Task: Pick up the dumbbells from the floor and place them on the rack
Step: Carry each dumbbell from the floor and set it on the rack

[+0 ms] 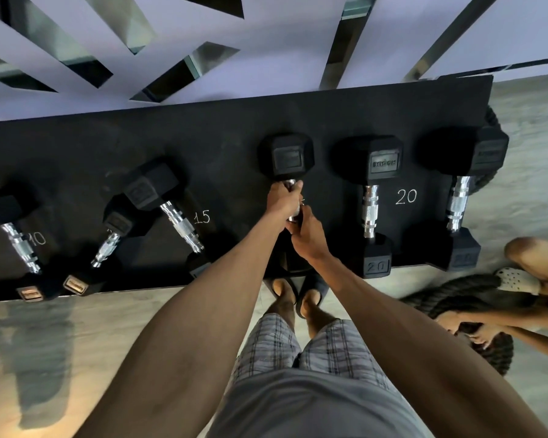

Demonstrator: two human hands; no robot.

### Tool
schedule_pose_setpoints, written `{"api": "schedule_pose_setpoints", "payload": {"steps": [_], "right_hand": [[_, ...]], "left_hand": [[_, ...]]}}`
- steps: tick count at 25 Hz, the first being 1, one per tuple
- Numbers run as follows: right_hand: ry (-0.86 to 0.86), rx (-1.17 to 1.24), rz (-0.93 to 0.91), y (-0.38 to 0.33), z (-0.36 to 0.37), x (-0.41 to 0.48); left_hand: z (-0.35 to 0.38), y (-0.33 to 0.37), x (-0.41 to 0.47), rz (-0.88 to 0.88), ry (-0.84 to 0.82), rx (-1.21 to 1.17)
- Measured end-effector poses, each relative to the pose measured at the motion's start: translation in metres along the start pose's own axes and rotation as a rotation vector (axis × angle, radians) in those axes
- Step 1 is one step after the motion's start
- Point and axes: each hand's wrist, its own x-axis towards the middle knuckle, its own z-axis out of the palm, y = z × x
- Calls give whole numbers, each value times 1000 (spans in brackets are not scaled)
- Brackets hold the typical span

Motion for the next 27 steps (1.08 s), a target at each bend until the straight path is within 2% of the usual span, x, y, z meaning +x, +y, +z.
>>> {"api": "schedule_pose_setpoints", "payload": {"steps": [6, 11, 21, 25, 27], "right_hand": [[-4, -29, -15, 13, -9, -2], [-5, -15, -18, 33, -9, -15], [-13, 0, -18, 44, -4, -12], [-55, -149, -51, 42, -14, -23], [3, -309, -106, 38, -23, -38]], "left_hand": [[8, -1, -4, -7, -46, -5], [22, -16, -10, -15, -84, 99], [25, -18, -5, 35, -89, 167], [6, -18, -18, 73, -122, 309], [-13, -21, -37, 85, -49, 393]]}}
